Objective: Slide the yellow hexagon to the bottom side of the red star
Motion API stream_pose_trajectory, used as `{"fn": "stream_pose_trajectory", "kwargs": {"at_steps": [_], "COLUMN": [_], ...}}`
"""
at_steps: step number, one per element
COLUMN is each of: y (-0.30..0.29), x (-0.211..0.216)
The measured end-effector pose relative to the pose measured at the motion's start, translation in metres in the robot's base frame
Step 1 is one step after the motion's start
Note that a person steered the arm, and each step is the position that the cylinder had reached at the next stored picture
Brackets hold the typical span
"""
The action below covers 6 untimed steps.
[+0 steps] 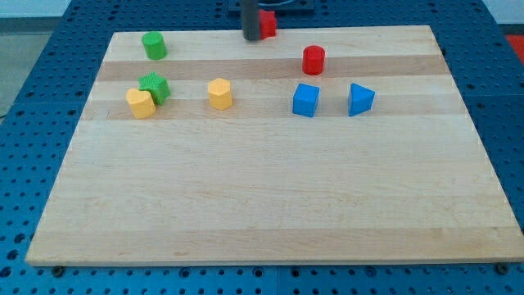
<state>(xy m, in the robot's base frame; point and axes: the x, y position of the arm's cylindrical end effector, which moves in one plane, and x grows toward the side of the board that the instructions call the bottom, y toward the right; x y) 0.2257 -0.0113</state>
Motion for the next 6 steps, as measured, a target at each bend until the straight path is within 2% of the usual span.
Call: {"fn": "stream_pose_trajectory", "kwargs": {"at_steps": [1, 2, 6], "y": [0.038, 0.038, 0.001], "x": [0.043, 0.056, 0.05]}}
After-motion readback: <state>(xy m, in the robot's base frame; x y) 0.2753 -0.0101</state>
